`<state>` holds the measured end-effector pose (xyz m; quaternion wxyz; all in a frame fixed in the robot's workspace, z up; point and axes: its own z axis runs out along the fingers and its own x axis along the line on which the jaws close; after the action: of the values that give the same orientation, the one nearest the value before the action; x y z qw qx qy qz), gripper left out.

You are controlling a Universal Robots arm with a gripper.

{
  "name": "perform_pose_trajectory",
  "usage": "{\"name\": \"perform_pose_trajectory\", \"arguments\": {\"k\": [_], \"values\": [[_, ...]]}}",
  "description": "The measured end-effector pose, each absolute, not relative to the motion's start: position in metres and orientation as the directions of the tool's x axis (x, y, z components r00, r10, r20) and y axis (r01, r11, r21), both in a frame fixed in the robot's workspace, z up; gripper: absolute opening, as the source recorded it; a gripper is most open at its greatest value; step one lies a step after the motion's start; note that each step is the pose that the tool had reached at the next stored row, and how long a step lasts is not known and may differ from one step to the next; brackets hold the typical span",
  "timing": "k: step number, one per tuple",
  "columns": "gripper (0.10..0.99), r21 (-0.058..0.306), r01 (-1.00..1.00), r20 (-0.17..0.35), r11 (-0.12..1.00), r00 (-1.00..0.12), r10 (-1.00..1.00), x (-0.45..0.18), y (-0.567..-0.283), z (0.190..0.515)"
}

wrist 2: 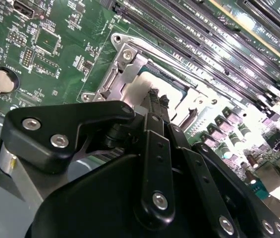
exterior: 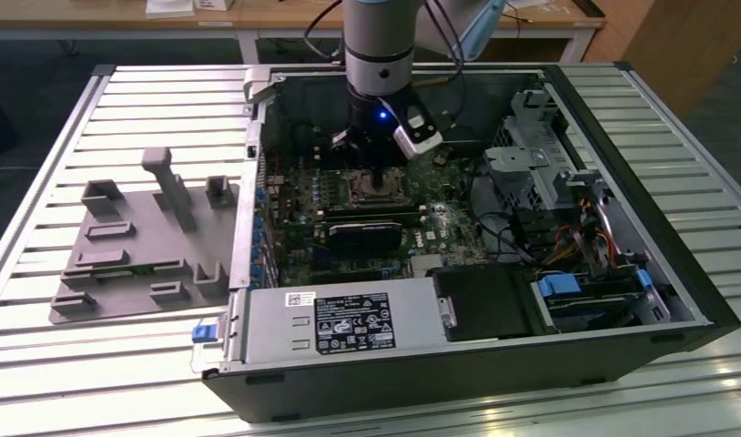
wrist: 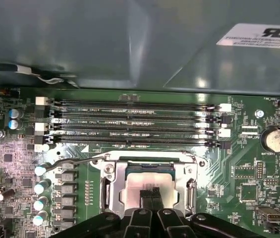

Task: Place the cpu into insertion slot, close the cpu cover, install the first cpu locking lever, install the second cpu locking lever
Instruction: 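Close the cpu cover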

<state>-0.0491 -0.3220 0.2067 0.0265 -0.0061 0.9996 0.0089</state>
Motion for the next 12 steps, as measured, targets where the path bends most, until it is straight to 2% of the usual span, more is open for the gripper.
{"name": "perform_pose_trajectory", "arguments": {"k": [12], "values": [[0.102, 0.017, -0.013, -0.055, 1.0, -0.998, -0.012, -0.049, -0.322, 0.219]]}}
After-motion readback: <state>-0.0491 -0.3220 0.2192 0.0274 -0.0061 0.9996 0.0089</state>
